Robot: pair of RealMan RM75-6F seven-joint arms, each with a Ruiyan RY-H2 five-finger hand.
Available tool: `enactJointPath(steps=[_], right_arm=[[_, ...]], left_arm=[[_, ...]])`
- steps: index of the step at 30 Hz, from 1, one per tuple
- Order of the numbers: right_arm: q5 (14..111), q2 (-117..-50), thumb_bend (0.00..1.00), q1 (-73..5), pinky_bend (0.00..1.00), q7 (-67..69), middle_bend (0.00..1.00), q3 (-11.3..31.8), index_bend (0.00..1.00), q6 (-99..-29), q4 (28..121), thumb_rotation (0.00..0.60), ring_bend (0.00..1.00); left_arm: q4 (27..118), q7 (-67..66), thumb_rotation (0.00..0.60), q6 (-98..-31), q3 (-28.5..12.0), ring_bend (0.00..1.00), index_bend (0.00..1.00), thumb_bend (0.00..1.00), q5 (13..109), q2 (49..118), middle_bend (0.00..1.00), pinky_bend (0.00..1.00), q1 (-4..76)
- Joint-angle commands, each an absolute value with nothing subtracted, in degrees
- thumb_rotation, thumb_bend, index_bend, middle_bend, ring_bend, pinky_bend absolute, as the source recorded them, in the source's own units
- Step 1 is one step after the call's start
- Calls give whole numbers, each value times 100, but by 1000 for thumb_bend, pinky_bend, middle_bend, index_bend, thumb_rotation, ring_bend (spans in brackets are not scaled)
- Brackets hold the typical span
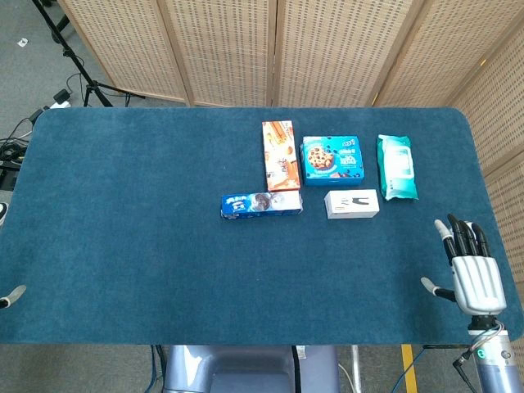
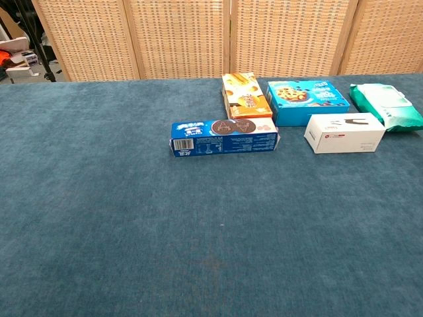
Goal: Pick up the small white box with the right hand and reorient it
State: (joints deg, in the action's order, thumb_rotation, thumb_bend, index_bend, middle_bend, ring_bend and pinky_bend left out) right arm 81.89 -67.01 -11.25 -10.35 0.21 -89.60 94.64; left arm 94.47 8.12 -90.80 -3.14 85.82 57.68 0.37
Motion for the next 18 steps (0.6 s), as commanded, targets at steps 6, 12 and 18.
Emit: enactJointPath(steps=[6, 12, 18], right_arm=[[8479, -6683, 0, -1028, 0, -822, 0, 26, 0, -9013, 9385, 600, 0], [8654, -6539, 0, -1543, 0, -568, 0, 220, 0, -8320, 9269, 600, 0], [8252, -6406, 0, -2477, 43, -524, 23, 701, 54, -6947, 9129, 600, 0]], left_arm=[[9446, 857, 600, -9154, -278, 0, 0, 0, 8666, 5757, 0, 0, -7], [9459, 821, 600, -9122, -283, 0, 0, 0, 8682, 5756, 0, 0, 19], [9461, 730, 600, -8988, -324, 0, 0, 0, 8556, 5779, 0, 0, 78]])
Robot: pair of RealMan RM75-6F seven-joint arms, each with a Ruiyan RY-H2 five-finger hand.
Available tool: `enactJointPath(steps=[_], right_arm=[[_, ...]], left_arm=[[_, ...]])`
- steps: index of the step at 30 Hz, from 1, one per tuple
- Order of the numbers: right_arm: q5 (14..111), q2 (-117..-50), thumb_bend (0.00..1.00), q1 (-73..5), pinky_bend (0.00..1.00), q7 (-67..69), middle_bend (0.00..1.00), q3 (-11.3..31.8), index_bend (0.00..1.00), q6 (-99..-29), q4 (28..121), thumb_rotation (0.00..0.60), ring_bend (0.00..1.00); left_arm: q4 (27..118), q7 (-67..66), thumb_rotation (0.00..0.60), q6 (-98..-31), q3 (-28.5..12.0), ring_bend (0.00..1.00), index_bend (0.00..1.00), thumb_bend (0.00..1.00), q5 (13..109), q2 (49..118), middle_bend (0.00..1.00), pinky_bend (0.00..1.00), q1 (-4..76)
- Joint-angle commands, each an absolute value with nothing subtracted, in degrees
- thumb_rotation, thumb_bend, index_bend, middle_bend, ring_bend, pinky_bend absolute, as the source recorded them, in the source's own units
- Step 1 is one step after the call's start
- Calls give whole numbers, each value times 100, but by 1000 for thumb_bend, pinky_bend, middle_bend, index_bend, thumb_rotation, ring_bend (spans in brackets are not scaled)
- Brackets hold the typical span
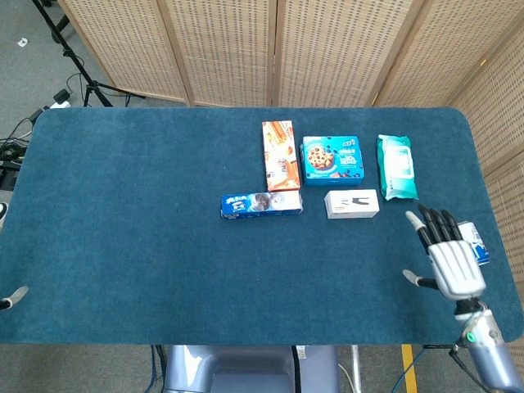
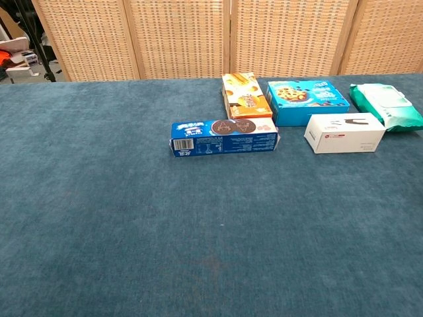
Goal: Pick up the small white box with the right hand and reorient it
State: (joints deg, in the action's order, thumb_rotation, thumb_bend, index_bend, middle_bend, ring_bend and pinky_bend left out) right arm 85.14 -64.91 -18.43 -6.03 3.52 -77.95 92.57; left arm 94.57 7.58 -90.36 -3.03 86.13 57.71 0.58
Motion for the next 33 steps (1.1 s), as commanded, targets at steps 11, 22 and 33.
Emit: enactJointPath(steps=[11, 22, 33], right_arm=[[7615, -7531, 0, -3730, 102, -784, 57, 1068, 77, -5220, 7528, 600, 0], [7112, -8594, 0, -4161, 162, -958, 133, 1105, 116, -4597, 6130, 600, 49], [7130, -9176, 30, -4449, 394, -923, 451, 1082, 415, -4398, 5174, 600, 340]], left_arm=[[9497, 419, 600, -8570, -405, 0, 0, 0, 8167, 5858, 0, 0, 240], [9521, 217, 600, -8254, -483, 0, 0, 0, 7868, 5900, 0, 0, 389], [9531, 35, 600, -8098, -514, 0, 0, 0, 7706, 5971, 0, 0, 475]])
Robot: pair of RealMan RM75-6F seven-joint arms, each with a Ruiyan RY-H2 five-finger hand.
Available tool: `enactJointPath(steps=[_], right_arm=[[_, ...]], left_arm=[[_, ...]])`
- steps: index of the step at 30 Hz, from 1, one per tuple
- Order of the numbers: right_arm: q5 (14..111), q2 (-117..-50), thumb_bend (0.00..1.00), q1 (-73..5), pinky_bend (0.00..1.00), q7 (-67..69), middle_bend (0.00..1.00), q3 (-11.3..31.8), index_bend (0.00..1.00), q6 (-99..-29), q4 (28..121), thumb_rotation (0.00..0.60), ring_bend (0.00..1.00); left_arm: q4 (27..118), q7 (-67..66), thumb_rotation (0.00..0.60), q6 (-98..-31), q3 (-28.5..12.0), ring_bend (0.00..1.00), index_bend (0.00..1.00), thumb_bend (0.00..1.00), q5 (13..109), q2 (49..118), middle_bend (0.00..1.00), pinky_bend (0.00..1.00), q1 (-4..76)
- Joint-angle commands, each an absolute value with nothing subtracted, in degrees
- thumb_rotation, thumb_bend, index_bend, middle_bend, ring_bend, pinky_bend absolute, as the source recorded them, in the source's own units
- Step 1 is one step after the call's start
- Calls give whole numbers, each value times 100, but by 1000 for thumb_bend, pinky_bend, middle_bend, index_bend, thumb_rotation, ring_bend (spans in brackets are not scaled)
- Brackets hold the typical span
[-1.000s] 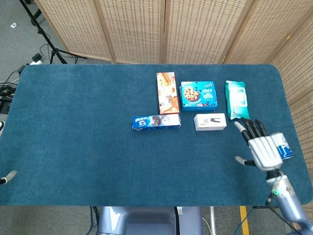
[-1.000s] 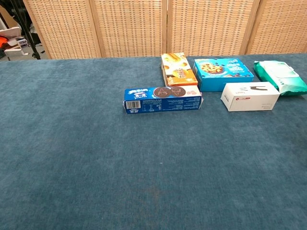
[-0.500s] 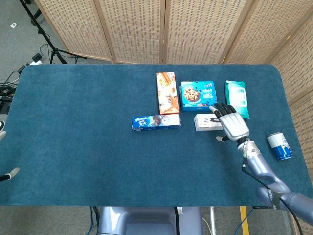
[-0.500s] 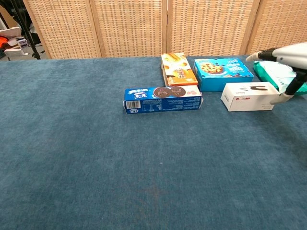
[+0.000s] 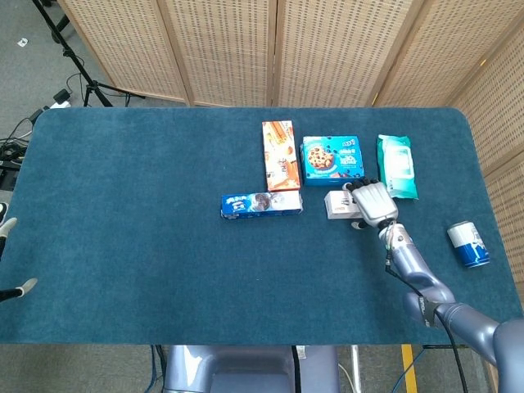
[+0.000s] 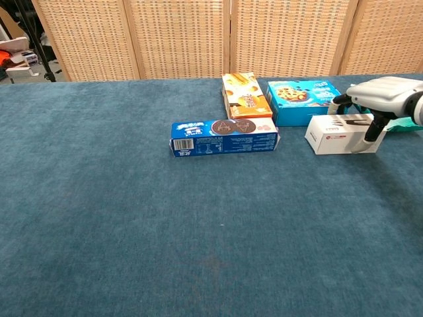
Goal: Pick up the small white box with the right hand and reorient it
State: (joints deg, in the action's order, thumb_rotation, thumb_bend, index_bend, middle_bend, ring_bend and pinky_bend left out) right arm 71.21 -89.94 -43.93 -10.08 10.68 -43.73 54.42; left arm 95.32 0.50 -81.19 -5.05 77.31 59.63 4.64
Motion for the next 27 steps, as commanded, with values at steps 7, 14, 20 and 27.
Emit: enactJointPath(steps=[7, 14, 20, 27], right_arm=[[7634, -9262, 283, -4281, 445, -186, 593, 964, 521, -5108, 4902, 600, 466], [8103, -8185, 311, -3623, 445, -81, 598, 726, 531, -6265, 6615, 600, 487], [8354, -7403, 311, -2936, 445, -962, 599, 232, 531, -6909, 8137, 600, 495], [8281, -7420, 311, -2655, 445, -1652, 596, -106, 531, -6774, 8314, 600, 495]], left_arm=[[9551, 59, 600, -8089, -497, 0, 0, 0, 7731, 5956, 0, 0, 482], [9583, 158, 600, -8126, -463, 0, 0, 0, 7863, 5899, 0, 0, 479], [9590, 333, 600, -8226, -348, 0, 0, 0, 8160, 5839, 0, 0, 433], [9556, 481, 600, -8430, -252, 0, 0, 0, 8440, 5813, 0, 0, 350]])
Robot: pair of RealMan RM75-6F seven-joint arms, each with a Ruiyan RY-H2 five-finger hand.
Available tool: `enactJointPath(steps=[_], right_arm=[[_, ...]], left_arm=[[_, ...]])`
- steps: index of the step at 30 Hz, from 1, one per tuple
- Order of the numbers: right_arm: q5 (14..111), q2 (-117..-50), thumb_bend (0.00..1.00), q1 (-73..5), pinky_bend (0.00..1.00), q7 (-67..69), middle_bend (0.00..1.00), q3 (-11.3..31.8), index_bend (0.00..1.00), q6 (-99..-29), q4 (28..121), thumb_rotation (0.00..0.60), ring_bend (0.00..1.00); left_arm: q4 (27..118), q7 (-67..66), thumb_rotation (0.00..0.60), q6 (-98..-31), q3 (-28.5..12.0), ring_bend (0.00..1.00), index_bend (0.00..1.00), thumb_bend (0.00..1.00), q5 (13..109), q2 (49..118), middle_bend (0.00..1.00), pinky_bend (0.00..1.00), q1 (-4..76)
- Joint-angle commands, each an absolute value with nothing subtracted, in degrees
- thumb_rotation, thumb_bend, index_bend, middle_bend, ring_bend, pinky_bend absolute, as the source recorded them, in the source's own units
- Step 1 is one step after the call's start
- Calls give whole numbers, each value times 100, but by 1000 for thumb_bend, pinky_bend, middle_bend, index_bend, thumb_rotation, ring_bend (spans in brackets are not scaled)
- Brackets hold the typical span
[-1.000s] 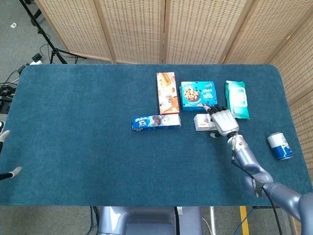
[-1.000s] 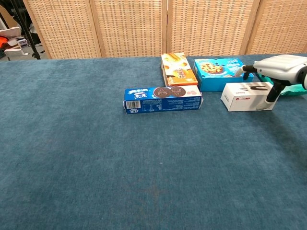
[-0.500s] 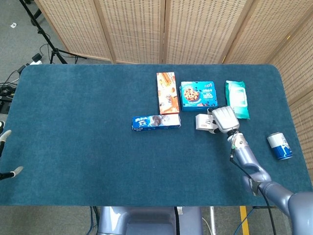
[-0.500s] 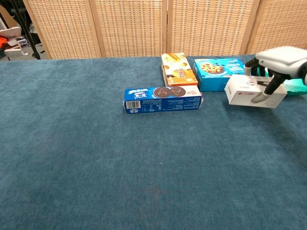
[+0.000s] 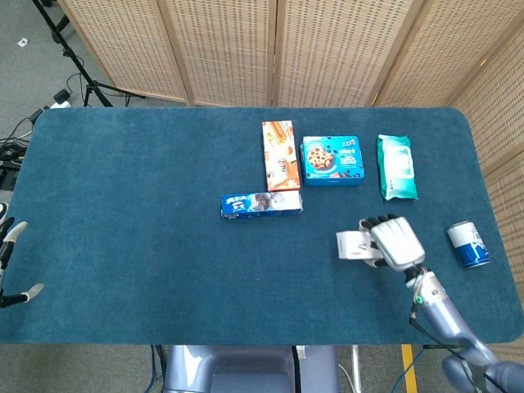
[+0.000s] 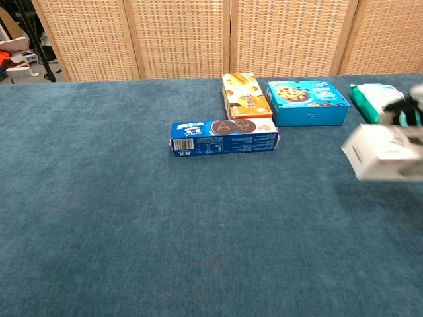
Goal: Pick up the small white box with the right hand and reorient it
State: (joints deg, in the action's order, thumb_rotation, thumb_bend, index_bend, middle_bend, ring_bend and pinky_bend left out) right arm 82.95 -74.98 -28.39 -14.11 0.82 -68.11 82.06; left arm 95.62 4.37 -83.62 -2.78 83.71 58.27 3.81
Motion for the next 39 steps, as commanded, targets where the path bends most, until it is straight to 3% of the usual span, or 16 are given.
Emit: enactJointPath(steps=[1, 4, 6, 8, 10, 14, 17, 21, 32, 39], right_arm=[[8261, -7444, 311, -2641, 445, -1703, 596, -114, 531, -6743, 8282, 600, 495], [8242, -7505, 311, -2613, 445, -1739, 589, -94, 531, -6727, 8189, 600, 495], [8195, -7467, 229, -2619, 432, -1773, 482, -121, 471, -6593, 8183, 600, 420], [8055, -7299, 48, -2658, 314, -1813, 151, -182, 187, -6283, 8354, 600, 135], [7933, -7165, 0, -2669, 183, -1820, 2, -170, 16, -6160, 8563, 600, 2], [7961, -6850, 0, -2590, 63, -2021, 0, -100, 0, -6407, 9083, 600, 0], [8005, -6466, 0, -2559, 43, -2401, 0, -139, 0, -6474, 9813, 600, 0], [7856, -6398, 0, -2625, 43, -2721, 0, -138, 0, -6293, 10092, 600, 0], [8370, -6982, 0, -2876, 43, -3742, 3, -250, 69, -6118, 9571, 600, 0], [8547, -7196, 0, -2957, 43, -4254, 79, -299, 130, -6004, 9423, 600, 0]], left_arm=[[9553, 496, 600, -8469, -241, 0, 0, 0, 8477, 5811, 0, 0, 335], [9542, 505, 600, -8496, -219, 0, 0, 0, 8526, 5817, 0, 0, 324], [9538, 488, 600, -8480, -214, 0, 0, 0, 8519, 5824, 0, 0, 329], [9540, 485, 600, -8482, -219, 0, 0, 0, 8507, 5827, 0, 0, 329], [9547, 486, 600, -8493, -223, 0, 0, 0, 8506, 5823, 0, 0, 327], [9553, 501, 600, -8500, -224, 0, 0, 0, 8501, 5814, 0, 0, 324], [9547, 524, 600, -8504, -212, 0, 0, 0, 8524, 5799, 0, 0, 321], [9537, 578, 600, -8536, -201, 0, 0, 0, 8554, 5786, 0, 0, 306], [9483, 746, 600, -8586, -202, 0, 0, 0, 8555, 5750, 0, 0, 274], [9485, 722, 600, -8560, -202, 0, 0, 0, 8538, 5753, 0, 0, 284]])
